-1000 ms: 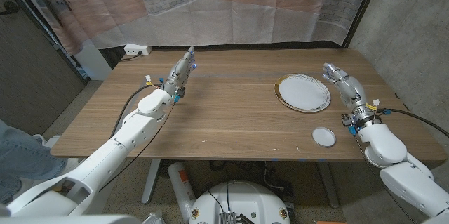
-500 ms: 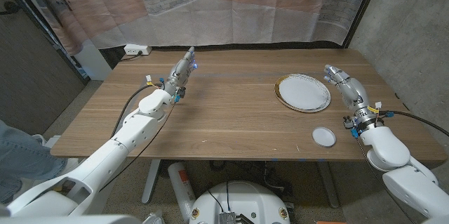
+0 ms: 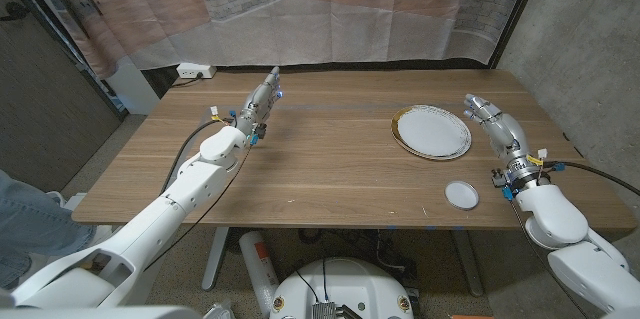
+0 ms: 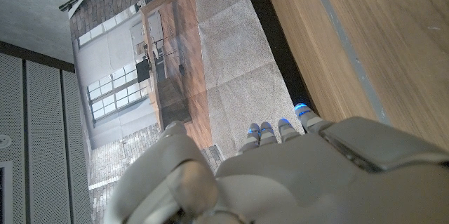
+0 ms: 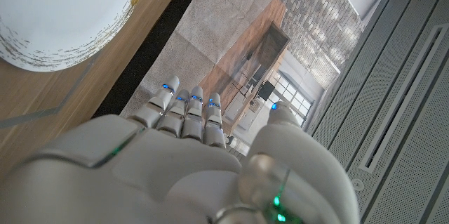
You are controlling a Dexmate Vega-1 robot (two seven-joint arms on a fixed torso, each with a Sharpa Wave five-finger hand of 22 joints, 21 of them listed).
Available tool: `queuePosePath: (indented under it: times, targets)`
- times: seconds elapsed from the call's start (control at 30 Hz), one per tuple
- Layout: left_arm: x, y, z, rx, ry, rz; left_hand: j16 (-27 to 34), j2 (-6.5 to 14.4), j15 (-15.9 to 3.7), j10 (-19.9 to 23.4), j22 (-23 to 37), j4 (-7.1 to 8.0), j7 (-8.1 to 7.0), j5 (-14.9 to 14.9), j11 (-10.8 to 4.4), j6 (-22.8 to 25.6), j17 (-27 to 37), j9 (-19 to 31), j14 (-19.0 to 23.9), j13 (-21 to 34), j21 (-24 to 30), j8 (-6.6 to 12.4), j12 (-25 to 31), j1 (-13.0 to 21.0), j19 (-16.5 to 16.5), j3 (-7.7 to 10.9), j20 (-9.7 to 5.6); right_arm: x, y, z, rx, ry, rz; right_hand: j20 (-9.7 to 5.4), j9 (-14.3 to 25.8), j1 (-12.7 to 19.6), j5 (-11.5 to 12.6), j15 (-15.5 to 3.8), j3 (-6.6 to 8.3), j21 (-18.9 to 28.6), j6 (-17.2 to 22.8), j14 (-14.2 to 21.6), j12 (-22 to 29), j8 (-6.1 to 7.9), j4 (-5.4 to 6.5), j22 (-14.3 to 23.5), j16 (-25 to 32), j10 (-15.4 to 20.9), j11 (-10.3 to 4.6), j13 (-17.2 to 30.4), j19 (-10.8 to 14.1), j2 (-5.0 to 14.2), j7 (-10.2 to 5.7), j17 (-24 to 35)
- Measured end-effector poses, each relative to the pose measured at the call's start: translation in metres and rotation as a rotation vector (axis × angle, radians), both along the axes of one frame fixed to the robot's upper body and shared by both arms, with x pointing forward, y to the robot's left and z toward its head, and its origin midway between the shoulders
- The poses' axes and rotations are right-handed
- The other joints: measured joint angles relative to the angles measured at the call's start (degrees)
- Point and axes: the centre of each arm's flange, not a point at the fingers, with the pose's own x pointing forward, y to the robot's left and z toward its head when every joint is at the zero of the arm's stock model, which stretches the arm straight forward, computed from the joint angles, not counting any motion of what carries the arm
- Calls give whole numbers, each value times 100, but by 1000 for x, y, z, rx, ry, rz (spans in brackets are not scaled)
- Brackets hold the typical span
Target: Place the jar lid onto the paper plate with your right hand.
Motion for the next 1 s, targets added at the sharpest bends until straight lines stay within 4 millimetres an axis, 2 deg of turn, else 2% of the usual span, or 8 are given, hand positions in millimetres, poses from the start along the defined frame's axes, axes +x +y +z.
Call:
queuePosePath:
  times: [0.17,1.0]
  targets:
    - [1,0,1,-1,-1,-1,0,30,0,0,0,0,5,0,0,5,0,0,0,0,0,0,0,30,0,0,0,-3,1,-3,0,2,0,-33,0,4,0,0,24,-22,0,0,0,0,-24,0,0,23,-23,0,33,4,0,0]
    - [2,-4,5,13,-11,-13,0,53,0,-1,26,-18,10,-21,0,72,0,0,0,0,-61,0,0,53,0,-19,0,-18,-2,-19,0,25,-18,-11,0,37,-41,-31,48,-62,20,31,0,0,-47,0,0,43,0,0,53,38,-20,0]
